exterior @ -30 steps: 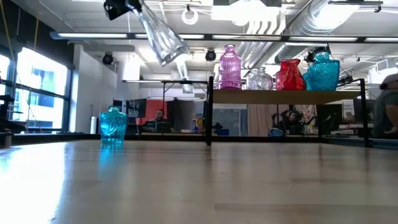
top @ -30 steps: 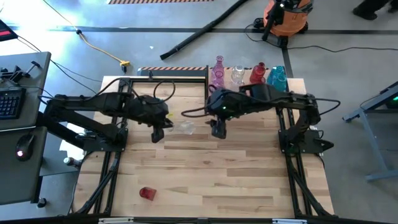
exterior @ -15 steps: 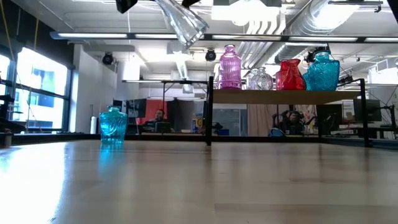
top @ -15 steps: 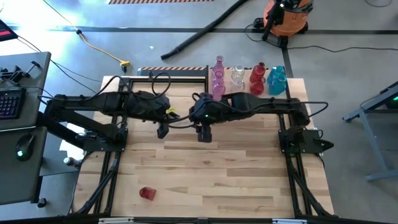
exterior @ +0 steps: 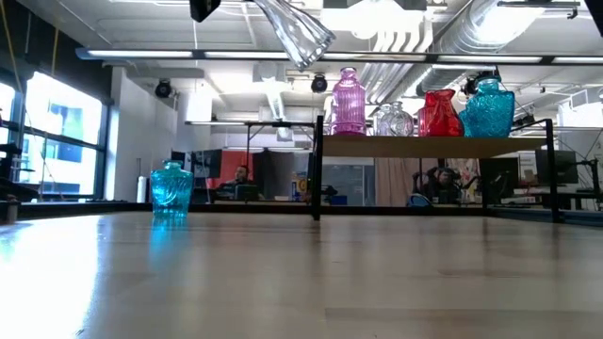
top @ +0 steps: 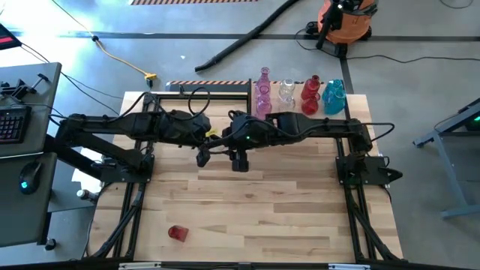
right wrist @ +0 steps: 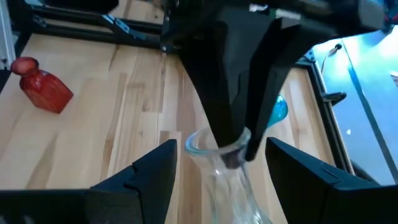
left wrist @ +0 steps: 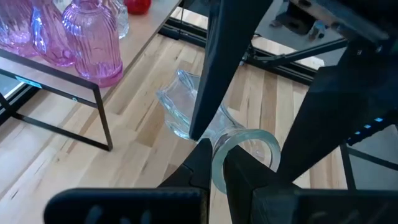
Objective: Sort vases onto shelf
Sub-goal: Put the transparent vase on the shelf aligned with the other transparent vase
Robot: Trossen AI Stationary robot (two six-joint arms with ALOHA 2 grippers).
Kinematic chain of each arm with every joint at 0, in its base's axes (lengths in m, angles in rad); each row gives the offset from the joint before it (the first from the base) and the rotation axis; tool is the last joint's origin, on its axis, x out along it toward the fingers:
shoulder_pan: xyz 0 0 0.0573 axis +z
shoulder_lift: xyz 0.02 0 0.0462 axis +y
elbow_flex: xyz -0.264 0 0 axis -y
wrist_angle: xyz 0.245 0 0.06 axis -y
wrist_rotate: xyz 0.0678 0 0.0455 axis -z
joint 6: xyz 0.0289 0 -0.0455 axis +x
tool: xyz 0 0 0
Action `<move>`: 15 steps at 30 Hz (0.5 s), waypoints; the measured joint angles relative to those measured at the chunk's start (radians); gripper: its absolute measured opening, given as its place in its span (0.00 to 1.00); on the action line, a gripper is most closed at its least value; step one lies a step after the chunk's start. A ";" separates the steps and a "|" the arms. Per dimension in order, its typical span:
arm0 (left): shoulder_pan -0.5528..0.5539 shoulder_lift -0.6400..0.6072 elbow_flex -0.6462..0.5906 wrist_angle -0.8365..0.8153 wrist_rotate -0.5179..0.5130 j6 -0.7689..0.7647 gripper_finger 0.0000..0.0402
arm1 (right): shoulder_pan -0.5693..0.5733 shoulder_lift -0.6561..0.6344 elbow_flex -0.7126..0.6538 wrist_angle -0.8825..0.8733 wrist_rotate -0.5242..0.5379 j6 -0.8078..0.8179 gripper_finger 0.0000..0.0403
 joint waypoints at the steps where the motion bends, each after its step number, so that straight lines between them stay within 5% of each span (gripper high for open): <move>1: 0.000 0.002 0.000 0.001 0.000 0.000 0.02 | 0.000 0.002 0.000 -0.008 0.003 0.004 0.56; 15: 0.000 0.000 0.000 0.054 0.016 0.007 0.03 | 0.000 0.017 0.000 -0.029 0.019 0.015 0.56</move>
